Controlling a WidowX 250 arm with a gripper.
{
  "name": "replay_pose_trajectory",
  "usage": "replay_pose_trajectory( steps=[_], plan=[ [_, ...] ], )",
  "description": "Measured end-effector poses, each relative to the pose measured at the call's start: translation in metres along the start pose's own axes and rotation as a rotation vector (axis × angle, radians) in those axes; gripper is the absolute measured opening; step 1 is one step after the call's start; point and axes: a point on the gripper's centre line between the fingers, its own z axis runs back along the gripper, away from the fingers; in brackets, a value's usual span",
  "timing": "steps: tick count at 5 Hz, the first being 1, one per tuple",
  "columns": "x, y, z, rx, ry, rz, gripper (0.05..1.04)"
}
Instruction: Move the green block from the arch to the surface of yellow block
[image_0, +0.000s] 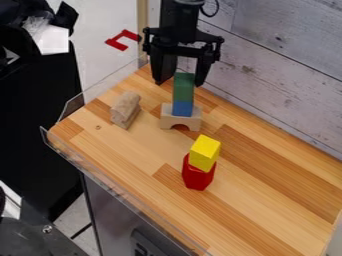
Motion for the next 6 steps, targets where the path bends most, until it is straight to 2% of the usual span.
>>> replay_pose_trajectory(
  steps=[2,3,4,5,6],
  plan=[
    [-0.006,-0.001,-0.009,-0.024,0.016,0.037,0.999],
    [-0.005,-0.002,-0.009,-0.033,0.010,0.051,0.966],
    [-0.005,-0.002,-0.015,-0.025,0.020,0.067,0.685],
    [-0.004,-0.002,-0.016,-0.028,0.012,0.070,0.555],
    [-0.005,-0.002,-0.017,-0.028,0.012,0.070,0.555]
  ],
)
